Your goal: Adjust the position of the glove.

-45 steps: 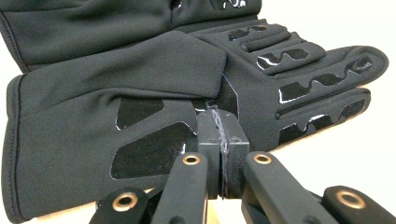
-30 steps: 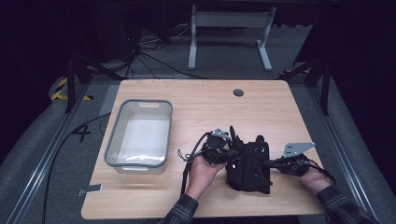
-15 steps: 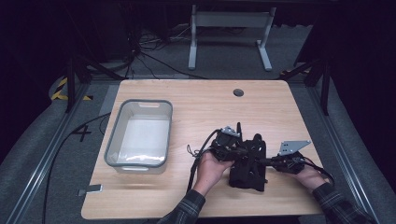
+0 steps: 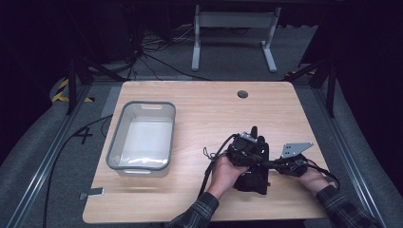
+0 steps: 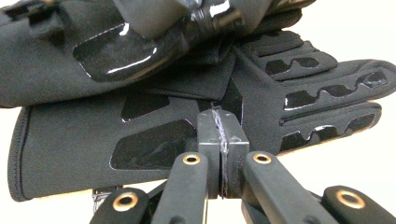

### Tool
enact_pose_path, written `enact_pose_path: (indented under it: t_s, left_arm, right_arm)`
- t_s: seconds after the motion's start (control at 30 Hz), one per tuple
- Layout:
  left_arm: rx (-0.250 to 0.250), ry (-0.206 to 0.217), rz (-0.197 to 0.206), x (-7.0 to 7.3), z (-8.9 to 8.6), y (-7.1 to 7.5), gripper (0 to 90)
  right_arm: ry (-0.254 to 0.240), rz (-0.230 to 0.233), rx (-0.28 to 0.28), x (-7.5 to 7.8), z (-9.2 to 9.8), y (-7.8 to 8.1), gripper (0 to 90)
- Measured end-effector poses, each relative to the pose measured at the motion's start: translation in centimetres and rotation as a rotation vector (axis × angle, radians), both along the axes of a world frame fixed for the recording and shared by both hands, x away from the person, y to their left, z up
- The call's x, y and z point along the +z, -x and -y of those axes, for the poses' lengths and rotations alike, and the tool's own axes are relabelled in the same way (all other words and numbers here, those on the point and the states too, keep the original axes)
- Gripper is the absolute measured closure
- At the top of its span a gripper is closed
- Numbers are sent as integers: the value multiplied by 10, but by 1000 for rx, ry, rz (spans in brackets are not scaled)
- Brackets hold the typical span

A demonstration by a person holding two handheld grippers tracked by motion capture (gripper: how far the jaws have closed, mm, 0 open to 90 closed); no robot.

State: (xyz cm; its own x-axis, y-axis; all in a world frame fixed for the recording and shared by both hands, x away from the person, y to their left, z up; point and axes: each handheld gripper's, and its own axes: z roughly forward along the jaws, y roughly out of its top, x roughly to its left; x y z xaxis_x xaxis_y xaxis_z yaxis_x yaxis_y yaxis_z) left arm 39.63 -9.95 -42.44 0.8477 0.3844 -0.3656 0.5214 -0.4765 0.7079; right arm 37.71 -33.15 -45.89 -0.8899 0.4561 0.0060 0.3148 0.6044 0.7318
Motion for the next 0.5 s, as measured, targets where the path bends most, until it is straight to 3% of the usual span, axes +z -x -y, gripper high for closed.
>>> enact_pose_path:
  t_s: [0.4,0.5]
  left_arm:
    - [-22,102,21,6,0,2,801]
    - [-26,106,41,11,-1,3,802]
  right_arm:
    - [-10,5,-30,5,14,3,857]
    - [-14,12,-50,8,20,4,846]
